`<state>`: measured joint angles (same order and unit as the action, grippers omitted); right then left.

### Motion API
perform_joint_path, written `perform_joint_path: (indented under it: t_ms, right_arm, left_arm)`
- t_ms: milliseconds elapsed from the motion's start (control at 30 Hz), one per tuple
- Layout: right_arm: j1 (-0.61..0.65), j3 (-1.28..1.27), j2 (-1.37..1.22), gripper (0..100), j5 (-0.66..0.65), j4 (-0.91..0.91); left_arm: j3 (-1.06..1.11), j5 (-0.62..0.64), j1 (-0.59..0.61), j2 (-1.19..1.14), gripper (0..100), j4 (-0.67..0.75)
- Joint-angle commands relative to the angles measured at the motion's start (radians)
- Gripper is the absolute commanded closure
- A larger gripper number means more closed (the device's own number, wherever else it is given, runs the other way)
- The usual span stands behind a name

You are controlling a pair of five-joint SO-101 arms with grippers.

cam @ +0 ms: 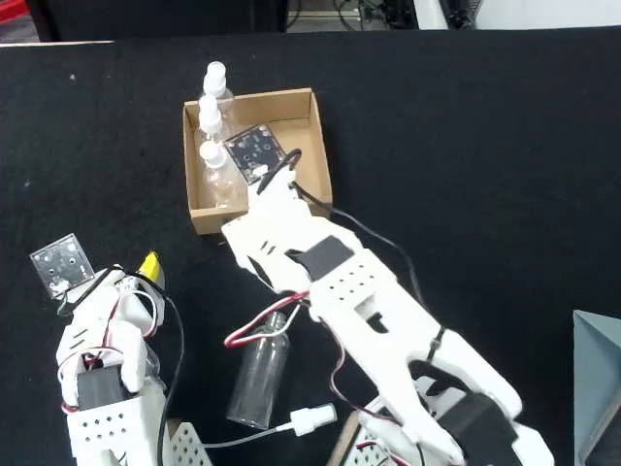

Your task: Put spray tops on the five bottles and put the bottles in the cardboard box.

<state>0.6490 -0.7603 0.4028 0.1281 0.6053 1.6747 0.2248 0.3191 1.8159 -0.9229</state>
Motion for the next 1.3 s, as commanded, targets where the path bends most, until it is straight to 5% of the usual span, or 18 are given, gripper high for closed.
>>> perform_joint_path:
  t_ms: [0,567,933,1133,1267]
  right_arm:
    - [0.017,0.042,0.091,69.1,0.055,0.08]
    - [0.163,0.048,0.127,69.1,0.321,0.402]
    - [0.164,0.05,0.127,69.1,0.341,0.522]
    - [0.282,0.045,0.128,69.1,0.583,0.531]
    - [0.358,0.045,0.128,69.1,0.615,0.531]
  left_arm:
    - [0.025,-0.006,0.01,0.017,79,-0.003]
    - [0.025,-0.006,0.008,0.014,79,0.005]
    - [0.025,-0.006,0.012,0.014,79,0.005]
    - [0.025,-0.006,0.013,0.014,79,0.005]
    - [0.025,-0.006,0.013,0.014,79,0.005]
